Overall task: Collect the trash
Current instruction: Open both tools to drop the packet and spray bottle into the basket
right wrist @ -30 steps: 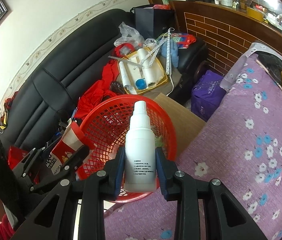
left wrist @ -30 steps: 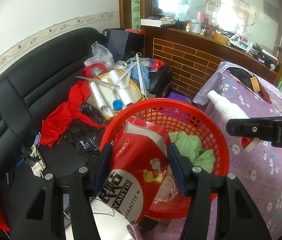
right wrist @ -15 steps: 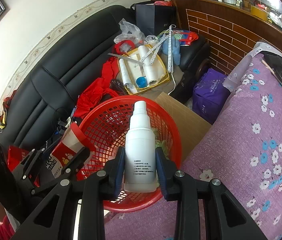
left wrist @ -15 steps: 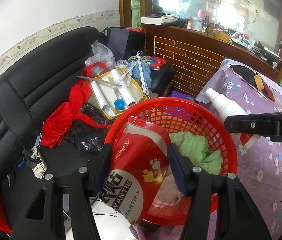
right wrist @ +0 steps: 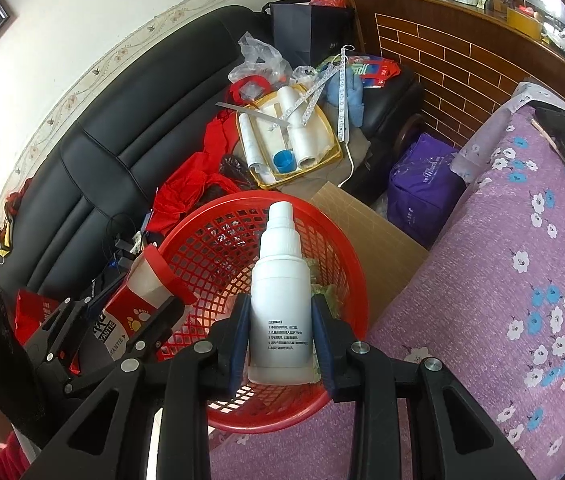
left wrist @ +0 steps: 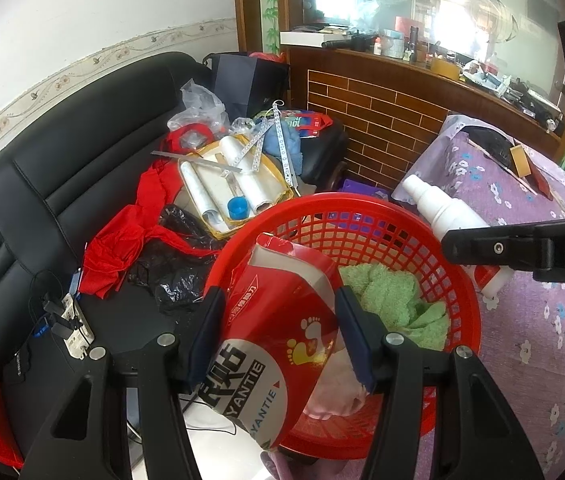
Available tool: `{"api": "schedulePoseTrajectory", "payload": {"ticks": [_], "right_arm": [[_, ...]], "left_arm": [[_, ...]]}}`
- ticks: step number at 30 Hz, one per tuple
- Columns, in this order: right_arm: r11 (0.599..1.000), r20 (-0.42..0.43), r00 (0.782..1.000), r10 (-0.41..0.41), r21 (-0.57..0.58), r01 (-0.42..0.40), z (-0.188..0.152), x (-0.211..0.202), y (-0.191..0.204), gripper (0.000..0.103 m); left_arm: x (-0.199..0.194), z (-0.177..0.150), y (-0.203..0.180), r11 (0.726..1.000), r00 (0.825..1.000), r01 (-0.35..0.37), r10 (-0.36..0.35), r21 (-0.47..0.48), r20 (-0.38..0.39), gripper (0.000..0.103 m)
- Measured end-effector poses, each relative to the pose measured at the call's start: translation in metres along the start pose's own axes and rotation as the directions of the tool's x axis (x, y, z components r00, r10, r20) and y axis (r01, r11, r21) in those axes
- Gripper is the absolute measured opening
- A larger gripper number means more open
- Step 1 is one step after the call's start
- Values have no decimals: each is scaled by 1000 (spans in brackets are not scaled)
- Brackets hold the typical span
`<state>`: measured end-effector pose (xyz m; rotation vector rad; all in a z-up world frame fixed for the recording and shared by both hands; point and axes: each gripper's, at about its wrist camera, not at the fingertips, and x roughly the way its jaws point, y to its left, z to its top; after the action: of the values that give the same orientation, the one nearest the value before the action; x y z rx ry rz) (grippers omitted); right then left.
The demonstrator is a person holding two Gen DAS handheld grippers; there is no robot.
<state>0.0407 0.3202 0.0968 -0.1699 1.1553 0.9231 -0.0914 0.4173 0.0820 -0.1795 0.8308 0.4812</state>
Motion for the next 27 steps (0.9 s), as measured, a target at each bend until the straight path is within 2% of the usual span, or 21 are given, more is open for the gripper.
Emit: {"api": "schedulePoseTrajectory", "payload": {"ticks": [27], "right_arm": [[1000,-18,1000,7,11,-6,3,13,-3,33]], "left_arm": [[4,2,-2,1000,1000,1,-1,1,-6,57]]}}
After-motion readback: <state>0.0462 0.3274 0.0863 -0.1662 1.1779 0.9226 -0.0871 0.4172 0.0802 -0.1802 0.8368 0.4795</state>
